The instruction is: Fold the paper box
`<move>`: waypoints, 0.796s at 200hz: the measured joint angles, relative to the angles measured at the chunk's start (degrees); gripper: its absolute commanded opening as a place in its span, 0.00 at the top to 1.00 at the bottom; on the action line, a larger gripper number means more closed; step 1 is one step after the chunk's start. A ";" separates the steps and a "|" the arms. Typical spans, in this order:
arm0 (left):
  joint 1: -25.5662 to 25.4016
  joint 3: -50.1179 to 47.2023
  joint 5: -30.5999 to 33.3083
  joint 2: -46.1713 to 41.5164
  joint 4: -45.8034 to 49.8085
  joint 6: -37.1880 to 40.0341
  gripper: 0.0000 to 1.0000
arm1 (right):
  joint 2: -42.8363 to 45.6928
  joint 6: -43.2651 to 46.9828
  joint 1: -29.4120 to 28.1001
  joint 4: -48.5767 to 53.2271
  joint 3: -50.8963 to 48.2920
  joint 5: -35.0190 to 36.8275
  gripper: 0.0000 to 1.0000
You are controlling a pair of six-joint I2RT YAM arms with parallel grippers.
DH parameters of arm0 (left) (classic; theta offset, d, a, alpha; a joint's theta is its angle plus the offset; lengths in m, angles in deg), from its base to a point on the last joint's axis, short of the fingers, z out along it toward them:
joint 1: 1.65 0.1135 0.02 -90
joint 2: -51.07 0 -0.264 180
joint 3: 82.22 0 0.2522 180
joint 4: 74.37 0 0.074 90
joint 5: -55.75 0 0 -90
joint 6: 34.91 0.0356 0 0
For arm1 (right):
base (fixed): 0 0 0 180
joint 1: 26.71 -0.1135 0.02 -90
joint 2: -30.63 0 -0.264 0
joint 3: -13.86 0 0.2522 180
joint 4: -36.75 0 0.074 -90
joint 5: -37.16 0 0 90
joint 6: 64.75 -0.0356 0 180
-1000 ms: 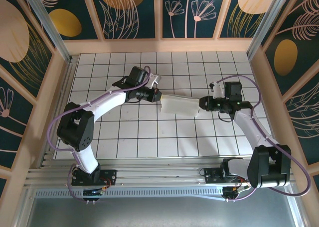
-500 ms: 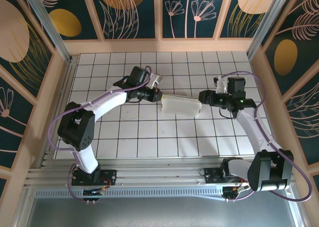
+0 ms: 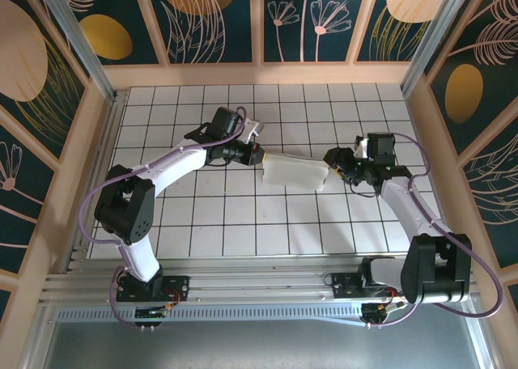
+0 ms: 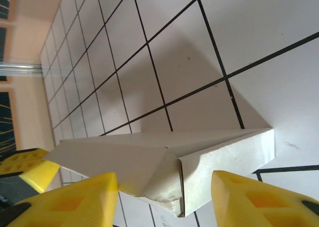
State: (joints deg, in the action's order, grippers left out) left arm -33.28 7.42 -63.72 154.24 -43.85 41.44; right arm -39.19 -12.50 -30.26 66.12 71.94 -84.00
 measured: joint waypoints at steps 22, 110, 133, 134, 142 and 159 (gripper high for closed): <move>0.00 0.04 0.00 0.02 0.00 -0.11 1.00 | 1.27 -3.39 0.04 -3.23 -2.40 -1.14 0.58; -0.07 -0.33 0.70 0.28 0.22 -1.51 0.71 | 2.08 -4.92 0.13 -7.30 -4.87 -1.03 0.75; -0.07 -0.35 0.92 0.26 0.20 -1.60 0.69 | 2.08 -4.55 0.13 -7.78 -5.14 -0.79 0.76; -0.07 -0.35 0.90 0.26 0.20 -1.60 0.69 | 2.08 -4.55 0.13 -7.78 -5.14 -0.76 0.76; -0.07 -0.57 0.94 0.15 0.00 -1.73 0.63 | 2.08 -4.50 0.13 -7.80 -5.14 -0.76 0.76; -0.07 -1.68 1.07 -0.46 -0.24 -2.56 0.43 | 2.08 -4.20 0.13 -7.93 -5.14 -0.42 0.77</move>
State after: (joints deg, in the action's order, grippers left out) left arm -33.35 5.74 -62.65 153.78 -44.09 38.89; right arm -37.12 -16.70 -30.13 58.19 66.80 -84.41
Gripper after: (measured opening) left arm 0.466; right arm 0.237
